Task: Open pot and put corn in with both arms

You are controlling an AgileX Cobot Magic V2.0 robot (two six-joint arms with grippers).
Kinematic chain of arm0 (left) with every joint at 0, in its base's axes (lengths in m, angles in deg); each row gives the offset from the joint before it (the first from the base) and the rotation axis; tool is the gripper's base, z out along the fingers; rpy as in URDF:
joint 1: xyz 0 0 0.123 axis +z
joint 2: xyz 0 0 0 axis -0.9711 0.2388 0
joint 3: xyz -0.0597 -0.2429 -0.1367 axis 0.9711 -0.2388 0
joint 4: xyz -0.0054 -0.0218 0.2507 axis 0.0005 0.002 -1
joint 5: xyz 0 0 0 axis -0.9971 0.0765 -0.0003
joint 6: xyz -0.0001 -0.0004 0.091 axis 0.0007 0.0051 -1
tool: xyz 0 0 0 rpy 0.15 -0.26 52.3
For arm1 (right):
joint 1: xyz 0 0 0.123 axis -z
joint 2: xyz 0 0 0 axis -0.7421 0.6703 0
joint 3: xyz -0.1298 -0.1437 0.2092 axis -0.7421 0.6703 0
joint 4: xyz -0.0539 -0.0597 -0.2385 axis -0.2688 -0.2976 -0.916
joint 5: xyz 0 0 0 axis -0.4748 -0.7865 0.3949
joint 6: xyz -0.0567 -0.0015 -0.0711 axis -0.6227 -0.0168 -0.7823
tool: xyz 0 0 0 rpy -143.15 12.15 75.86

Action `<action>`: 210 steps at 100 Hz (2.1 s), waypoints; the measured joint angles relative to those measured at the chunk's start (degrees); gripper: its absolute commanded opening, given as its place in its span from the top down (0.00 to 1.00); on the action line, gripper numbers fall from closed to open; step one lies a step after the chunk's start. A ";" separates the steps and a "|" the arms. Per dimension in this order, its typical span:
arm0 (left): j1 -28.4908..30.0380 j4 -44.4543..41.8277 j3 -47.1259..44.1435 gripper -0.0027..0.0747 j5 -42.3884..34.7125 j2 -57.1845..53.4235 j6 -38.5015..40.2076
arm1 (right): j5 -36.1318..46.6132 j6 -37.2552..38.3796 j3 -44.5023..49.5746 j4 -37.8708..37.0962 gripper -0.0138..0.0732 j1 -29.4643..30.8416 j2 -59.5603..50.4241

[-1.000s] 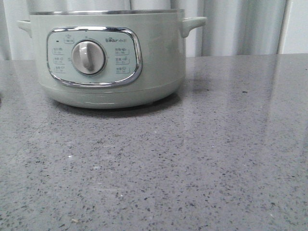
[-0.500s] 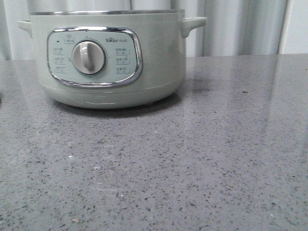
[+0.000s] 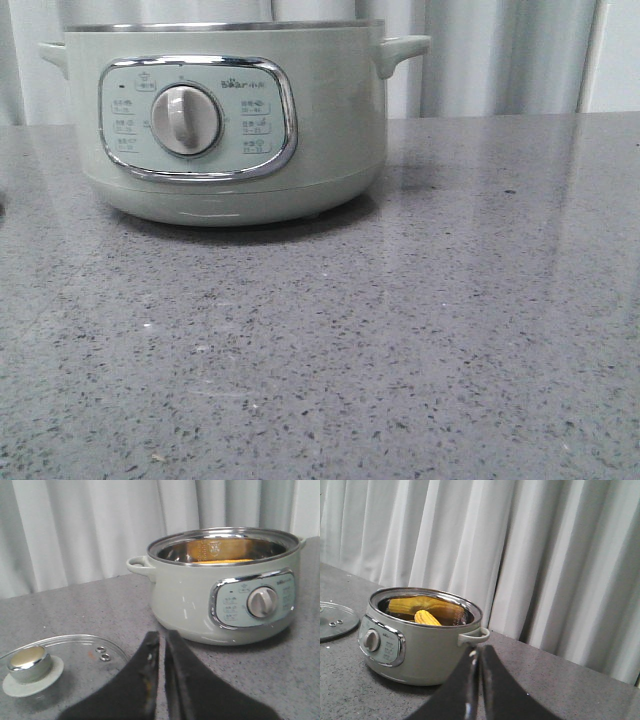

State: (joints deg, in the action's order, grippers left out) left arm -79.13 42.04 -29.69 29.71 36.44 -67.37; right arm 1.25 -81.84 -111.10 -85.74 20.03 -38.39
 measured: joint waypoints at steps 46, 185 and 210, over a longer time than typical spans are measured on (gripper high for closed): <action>0.00 -9.38 -13.35 0.99 -12.48 -0.24 3.57 | 0.00 0.00 0.00 -0.04 0.89 0.00 0.00; 0.00 -15.99 -19.11 0.99 -9.59 -0.24 15.96 | -0.14 0.00 0.13 -0.41 0.89 0.00 0.00; 0.00 -15.99 -19.11 0.99 -9.59 -0.24 15.96 | 0.01 0.54 9.63 -3.86 0.89 5.27 0.00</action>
State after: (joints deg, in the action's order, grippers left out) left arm -79.13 26.05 -48.80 20.12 36.20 -51.41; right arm 1.27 -81.30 -101.47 -89.60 25.31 -38.39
